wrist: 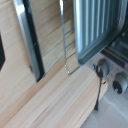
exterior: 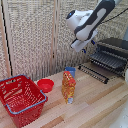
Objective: Extend the gripper towards the oven tray handle. Grasp the handle and carefully pull the tray out of the oven. Move the gripper above the red bowl. Grab the red bowl gently. Lift the bowl and place it onto the oven tray.
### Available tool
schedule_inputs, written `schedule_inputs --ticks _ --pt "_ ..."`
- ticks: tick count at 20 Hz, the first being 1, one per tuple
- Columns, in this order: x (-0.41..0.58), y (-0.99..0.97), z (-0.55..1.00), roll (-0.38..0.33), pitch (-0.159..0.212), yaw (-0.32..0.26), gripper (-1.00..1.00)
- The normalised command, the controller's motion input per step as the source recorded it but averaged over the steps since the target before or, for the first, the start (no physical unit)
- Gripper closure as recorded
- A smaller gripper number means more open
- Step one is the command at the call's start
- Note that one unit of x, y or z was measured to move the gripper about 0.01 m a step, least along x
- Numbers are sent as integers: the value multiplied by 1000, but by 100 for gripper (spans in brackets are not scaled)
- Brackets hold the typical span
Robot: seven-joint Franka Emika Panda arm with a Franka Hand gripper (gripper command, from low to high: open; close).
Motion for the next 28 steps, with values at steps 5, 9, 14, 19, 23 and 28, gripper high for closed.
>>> schedule_inputs --ticks 5,9,14,19,23,28 --pt "0 553 187 98 -3 -179 -100" --pt "0 634 51 68 0 -167 -100" --pt "0 687 0 44 -6 -162 -100" --pt "0 735 -44 52 -18 -143 -100" --pt "44 749 -136 76 -30 -117 -100" --pt "37 726 -156 128 -63 -97 -100"
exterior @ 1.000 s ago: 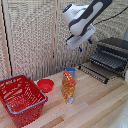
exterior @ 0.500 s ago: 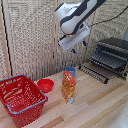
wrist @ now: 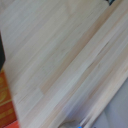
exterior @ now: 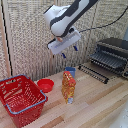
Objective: Extend the gripper towards the oven tray handle. Grasp the handle and carefully pull the tray out of the oven. Move the gripper above the red bowl. Grab the red bowl gently. Lift the bowl and place it onto the oven tray.
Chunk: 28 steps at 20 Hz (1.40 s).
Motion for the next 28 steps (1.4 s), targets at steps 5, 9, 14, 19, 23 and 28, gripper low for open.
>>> schedule_inputs --ticks 5,9,14,19,23,28 --pt "10 454 -140 270 -31 -111 -100" --pt "-27 275 -312 257 -6 -101 -100" --pt "-29 -12 -507 181 0 -50 -100" --pt "0 -102 -582 126 -12 -4 -100" --pt "64 25 -486 109 -33 0 -100" --pt "90 123 -331 42 -52 -1 -100"
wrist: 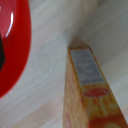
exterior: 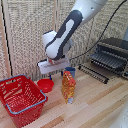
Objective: Extend the gripper towards the oven tray handle. Grasp the handle and carefully pull the tray out of the oven. Move the gripper above the red bowl. Grab the red bowl gently. Lift the bowl and place it onto the oven tray.
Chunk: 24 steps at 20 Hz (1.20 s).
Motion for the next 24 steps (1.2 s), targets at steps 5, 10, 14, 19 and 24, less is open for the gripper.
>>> schedule_inputs --ticks 5,10,14,19,24 --pt "51 2 -339 53 -45 0 -100" --pt "14 -84 -223 62 -8 40 100" --pt "-10 0 -23 6 -2 15 100" --pt "8 0 0 0 -4 12 100" --pt "38 17 0 0 -3 2 100"
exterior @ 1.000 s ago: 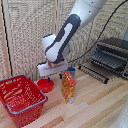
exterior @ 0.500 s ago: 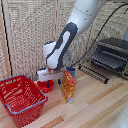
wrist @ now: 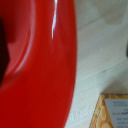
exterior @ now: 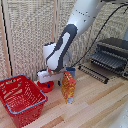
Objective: Extend the gripper towards the oven tray handle. Grasp the handle and carefully pull the tray out of the oven. Move the gripper above the red bowl. Grab the red bowl gently. Lift the bowl and place it onto the oven tray.
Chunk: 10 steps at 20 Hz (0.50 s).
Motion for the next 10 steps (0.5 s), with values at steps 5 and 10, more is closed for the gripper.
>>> schedule_inputs --ticks 5,10 --pt "122 0 0 0 -40 -35 100" --pt "123 13 0 0 -49 -93 100"
